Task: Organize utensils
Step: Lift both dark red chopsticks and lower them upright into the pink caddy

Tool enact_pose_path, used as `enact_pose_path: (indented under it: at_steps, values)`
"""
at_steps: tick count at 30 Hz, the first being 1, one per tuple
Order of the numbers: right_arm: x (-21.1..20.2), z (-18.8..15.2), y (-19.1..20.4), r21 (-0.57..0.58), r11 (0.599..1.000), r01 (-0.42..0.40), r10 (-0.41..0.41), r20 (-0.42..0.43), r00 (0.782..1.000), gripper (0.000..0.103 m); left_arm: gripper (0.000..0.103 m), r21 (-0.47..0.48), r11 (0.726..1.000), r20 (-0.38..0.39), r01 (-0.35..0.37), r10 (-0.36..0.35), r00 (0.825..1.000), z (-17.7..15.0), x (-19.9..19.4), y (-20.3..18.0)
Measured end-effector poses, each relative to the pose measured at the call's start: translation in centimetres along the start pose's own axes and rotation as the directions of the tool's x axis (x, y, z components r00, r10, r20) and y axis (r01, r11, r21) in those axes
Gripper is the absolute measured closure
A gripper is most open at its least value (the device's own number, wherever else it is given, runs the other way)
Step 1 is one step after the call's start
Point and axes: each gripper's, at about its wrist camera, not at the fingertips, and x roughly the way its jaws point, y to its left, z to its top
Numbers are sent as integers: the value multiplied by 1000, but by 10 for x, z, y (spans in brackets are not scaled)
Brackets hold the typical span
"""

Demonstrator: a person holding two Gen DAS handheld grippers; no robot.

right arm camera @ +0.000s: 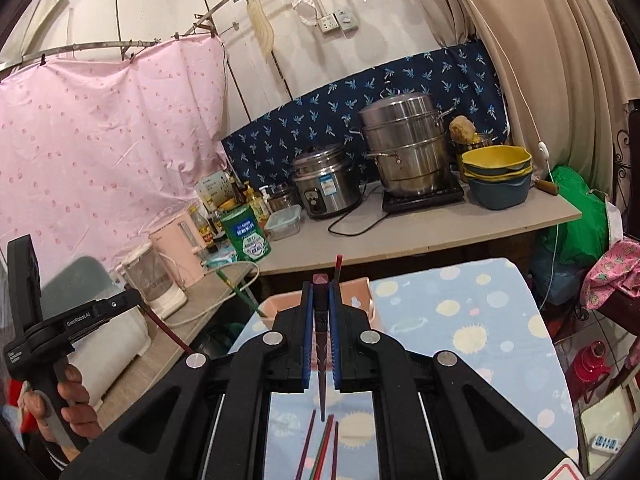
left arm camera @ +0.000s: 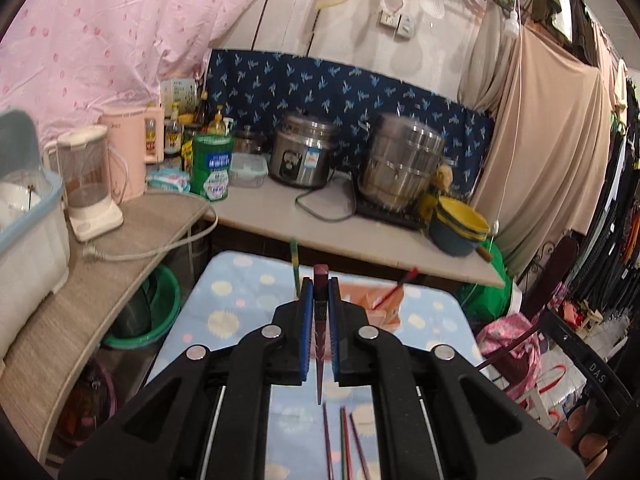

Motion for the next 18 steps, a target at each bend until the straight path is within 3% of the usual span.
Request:
enact_pose_path:
  at_steps: [8,12,18]
  values:
    - [46,69,6,61,997,-51,46,82,996,96,96,8,1000,120,0,-1,993,71,17,-16]
    - [75,84,7,70,997,-36,30,93,995,96,96,4,1000,129,-7,7,992,89,43,-18]
    - [118,87,4,53,999,-6,3,59,998,96,96,22,999,98,-26,23,995,91,83,-21]
